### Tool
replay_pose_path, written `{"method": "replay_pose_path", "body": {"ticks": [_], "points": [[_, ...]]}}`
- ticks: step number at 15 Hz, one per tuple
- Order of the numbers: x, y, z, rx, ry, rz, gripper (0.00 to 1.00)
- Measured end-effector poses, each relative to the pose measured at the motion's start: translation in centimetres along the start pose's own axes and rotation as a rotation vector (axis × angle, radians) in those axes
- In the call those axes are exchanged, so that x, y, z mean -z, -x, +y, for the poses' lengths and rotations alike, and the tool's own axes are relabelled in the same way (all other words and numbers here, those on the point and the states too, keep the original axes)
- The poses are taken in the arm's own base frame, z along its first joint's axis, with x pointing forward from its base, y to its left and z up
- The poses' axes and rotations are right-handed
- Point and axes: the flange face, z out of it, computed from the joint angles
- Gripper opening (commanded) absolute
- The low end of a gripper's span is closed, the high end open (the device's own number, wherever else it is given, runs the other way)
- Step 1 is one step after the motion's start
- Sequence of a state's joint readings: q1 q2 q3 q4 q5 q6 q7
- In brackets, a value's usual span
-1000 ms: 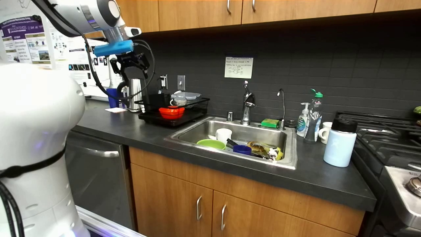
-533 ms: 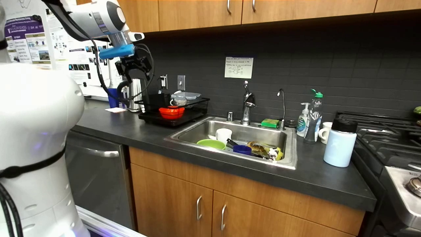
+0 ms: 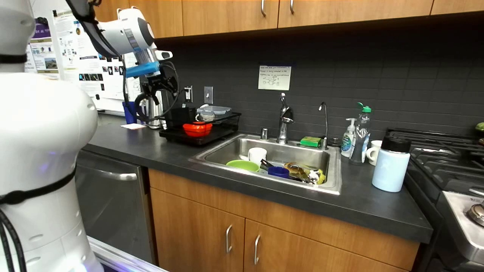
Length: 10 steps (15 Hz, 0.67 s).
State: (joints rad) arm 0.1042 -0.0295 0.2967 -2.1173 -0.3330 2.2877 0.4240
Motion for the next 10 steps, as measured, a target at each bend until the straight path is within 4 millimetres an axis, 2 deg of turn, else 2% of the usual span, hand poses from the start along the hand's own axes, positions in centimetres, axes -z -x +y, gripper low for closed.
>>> {"method": "replay_pose_path", "body": {"ticks": [6, 10], "points": [[-2.1, -4.2, 2.0, -0.122, -0.005, -0.032, 1.00], [-4.4, -5.9, 3.0, -0.175, -0.005, -0.053, 1.00]]}}
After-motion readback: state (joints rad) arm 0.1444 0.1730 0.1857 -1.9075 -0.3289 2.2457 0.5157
